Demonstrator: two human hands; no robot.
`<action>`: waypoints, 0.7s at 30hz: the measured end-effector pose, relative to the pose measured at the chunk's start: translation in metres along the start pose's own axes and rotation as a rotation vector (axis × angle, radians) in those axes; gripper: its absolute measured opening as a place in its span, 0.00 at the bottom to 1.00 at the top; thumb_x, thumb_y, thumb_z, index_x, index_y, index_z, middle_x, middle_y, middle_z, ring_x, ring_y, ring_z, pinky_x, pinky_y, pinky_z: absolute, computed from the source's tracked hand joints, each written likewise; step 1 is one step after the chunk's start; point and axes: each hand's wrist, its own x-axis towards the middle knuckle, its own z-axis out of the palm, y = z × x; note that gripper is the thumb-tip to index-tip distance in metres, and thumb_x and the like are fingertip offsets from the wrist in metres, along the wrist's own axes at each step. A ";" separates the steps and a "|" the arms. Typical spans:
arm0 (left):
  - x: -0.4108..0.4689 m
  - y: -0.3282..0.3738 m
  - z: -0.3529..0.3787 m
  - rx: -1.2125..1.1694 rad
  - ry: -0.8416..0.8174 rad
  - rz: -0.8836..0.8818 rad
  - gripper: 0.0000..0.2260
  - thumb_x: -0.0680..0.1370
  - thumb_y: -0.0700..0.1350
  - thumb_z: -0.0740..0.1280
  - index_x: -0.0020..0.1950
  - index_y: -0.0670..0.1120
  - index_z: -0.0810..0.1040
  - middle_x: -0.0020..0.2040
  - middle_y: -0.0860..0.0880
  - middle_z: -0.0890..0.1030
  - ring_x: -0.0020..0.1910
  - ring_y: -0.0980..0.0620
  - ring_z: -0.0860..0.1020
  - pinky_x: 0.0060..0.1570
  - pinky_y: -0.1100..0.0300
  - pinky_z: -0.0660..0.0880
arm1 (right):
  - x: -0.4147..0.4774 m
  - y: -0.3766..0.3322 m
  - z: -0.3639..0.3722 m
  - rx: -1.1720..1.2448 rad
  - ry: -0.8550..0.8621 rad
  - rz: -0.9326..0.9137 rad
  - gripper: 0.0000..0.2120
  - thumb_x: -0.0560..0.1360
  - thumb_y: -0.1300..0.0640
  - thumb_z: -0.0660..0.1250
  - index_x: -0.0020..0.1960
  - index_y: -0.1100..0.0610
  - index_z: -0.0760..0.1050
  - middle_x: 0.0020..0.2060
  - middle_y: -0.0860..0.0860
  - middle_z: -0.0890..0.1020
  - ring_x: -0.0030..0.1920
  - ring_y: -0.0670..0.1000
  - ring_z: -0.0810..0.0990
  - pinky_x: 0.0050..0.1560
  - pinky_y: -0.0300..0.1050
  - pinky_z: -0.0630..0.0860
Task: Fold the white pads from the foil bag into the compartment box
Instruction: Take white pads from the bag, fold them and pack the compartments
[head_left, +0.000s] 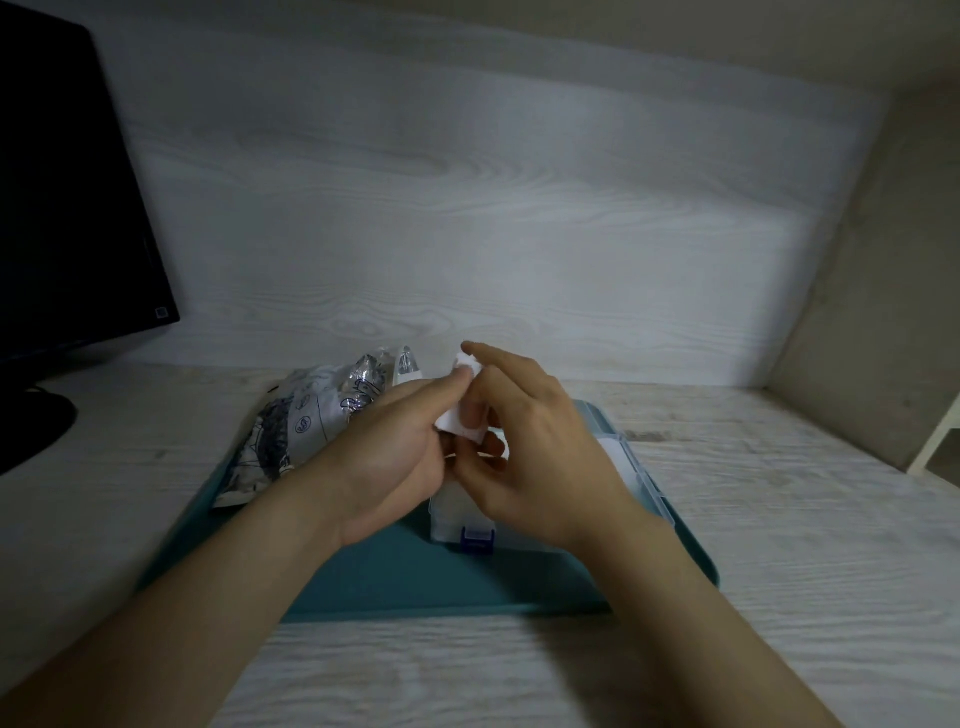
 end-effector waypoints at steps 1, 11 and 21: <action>0.001 -0.001 -0.001 0.001 0.002 0.004 0.15 0.88 0.45 0.58 0.61 0.36 0.78 0.55 0.37 0.77 0.56 0.39 0.74 0.61 0.44 0.76 | 0.000 -0.003 -0.001 0.037 0.006 0.025 0.14 0.70 0.61 0.73 0.51 0.58 0.71 0.57 0.51 0.80 0.58 0.55 0.79 0.57 0.56 0.75; 0.001 -0.010 0.002 0.264 0.102 0.112 0.27 0.74 0.38 0.61 0.74 0.50 0.71 0.59 0.38 0.84 0.54 0.42 0.81 0.56 0.44 0.80 | 0.006 -0.012 -0.010 0.369 0.118 0.474 0.14 0.76 0.63 0.70 0.60 0.52 0.82 0.48 0.45 0.86 0.51 0.42 0.82 0.48 0.28 0.73; -0.009 -0.031 0.003 1.241 0.131 0.564 0.15 0.84 0.42 0.62 0.71 0.53 0.74 0.58 0.57 0.80 0.58 0.60 0.78 0.61 0.61 0.74 | 0.006 0.028 -0.032 0.530 0.254 0.806 0.13 0.77 0.65 0.61 0.52 0.55 0.83 0.45 0.53 0.86 0.47 0.52 0.84 0.50 0.52 0.80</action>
